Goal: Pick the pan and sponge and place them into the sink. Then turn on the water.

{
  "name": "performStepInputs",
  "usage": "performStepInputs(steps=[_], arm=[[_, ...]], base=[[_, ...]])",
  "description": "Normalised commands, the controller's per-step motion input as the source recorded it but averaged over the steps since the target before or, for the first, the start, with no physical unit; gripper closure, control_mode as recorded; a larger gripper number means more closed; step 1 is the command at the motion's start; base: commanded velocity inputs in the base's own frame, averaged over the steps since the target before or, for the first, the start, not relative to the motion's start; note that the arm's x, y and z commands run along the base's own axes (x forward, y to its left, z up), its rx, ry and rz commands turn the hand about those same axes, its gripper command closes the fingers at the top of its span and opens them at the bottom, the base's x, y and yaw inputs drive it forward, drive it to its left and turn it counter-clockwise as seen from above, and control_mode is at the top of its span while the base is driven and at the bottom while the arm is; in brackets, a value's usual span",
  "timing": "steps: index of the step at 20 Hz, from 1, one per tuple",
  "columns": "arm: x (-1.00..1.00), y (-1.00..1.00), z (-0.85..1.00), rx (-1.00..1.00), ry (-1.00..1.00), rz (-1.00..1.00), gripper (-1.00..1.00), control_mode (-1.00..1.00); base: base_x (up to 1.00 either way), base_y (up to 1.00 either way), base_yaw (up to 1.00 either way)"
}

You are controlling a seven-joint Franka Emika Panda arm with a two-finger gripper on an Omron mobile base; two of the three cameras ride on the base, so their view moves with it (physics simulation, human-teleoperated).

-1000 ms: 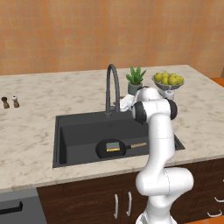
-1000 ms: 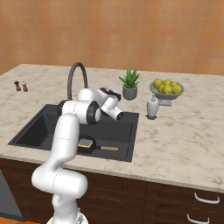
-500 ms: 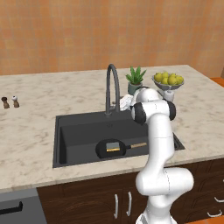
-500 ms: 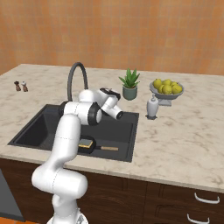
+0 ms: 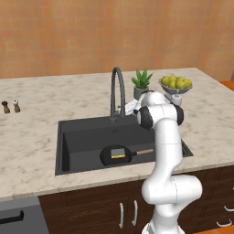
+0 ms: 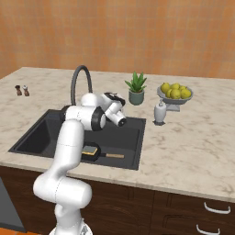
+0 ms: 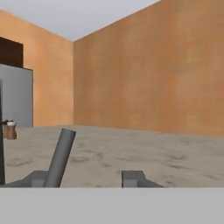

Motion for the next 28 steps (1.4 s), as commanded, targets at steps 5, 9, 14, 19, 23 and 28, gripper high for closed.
performStepInputs(steps=[5, 9, 14, 19, 23, 28], arm=[[0.0, -1.0, -0.2, 0.09, 0.0, -0.08, 1.0, -1.0], [0.0, -1.0, -0.16, 0.16, 0.0, 0.0, 1.0, -1.0], [0.0, -1.0, -0.15, 0.21, 0.0, 0.0, 1.0, -1.0], [0.0, -1.0, -0.15, 0.23, 0.0, 0.0, 1.0, -1.0], [0.03, -1.0, -0.25, 0.22, 0.07, 0.0, 1.0, -1.0], [0.14, -1.0, -0.32, 0.2, 0.14, 0.0, 1.0, -1.0]], base=[[0.0, 0.0, 0.0], [0.0, 0.0, 0.0], [0.0, 0.0, 0.0], [0.0, 0.0, 0.0], [0.0, 0.0, 0.0], [0.0, 0.0, 0.0]])
